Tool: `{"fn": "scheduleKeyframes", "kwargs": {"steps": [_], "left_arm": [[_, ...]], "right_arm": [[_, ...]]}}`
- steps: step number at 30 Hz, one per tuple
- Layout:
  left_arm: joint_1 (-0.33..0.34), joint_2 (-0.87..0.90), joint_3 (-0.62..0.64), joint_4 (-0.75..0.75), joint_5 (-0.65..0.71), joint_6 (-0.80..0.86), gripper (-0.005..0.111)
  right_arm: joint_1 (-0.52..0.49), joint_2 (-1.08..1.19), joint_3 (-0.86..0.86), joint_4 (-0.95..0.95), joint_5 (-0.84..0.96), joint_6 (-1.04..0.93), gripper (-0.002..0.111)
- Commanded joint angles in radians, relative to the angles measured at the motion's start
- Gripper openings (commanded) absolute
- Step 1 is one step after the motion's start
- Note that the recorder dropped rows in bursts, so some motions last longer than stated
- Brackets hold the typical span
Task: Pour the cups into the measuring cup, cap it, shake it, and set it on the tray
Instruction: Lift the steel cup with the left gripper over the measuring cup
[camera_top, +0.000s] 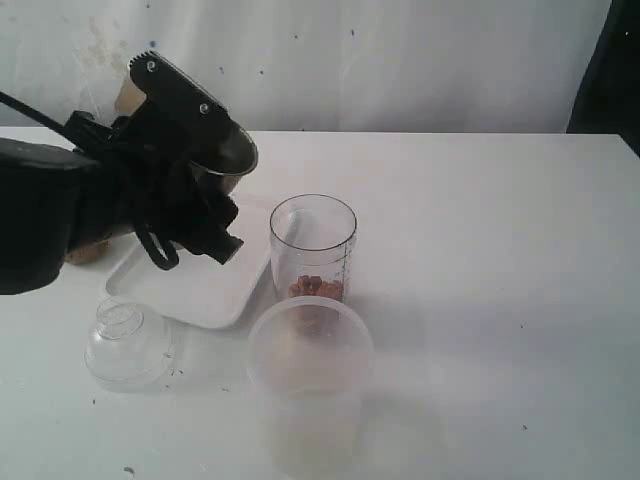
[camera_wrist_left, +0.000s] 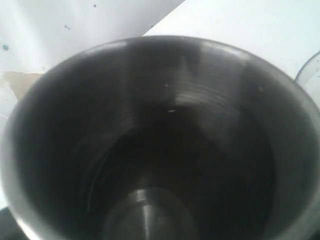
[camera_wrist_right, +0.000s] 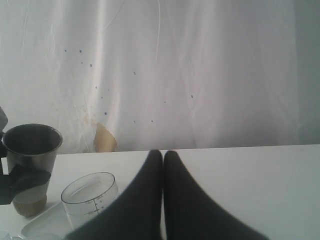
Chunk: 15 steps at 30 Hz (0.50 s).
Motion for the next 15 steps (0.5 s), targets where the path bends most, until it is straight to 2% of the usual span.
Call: {"fn": "scheduleKeyframes", "kwargs": {"steps": [1, 3, 15], "left_arm": [[-0.014, 0.011, -0.052, -0.081, -0.073, 0.137, 0.000], [-0.033, 0.027, -0.068, -0.097, -0.095, 0.190, 0.000], [-0.128, 0.082, -0.124, -0.055, -0.210, 0.190, 0.000]], "right_arm": [[-0.006, -0.006, 0.002, -0.009, -0.010, 0.004, 0.000], [-0.006, -0.006, 0.002, -0.009, -0.010, 0.004, 0.000], [-0.006, -0.006, 0.002, -0.009, -0.010, 0.004, 0.000]]}}
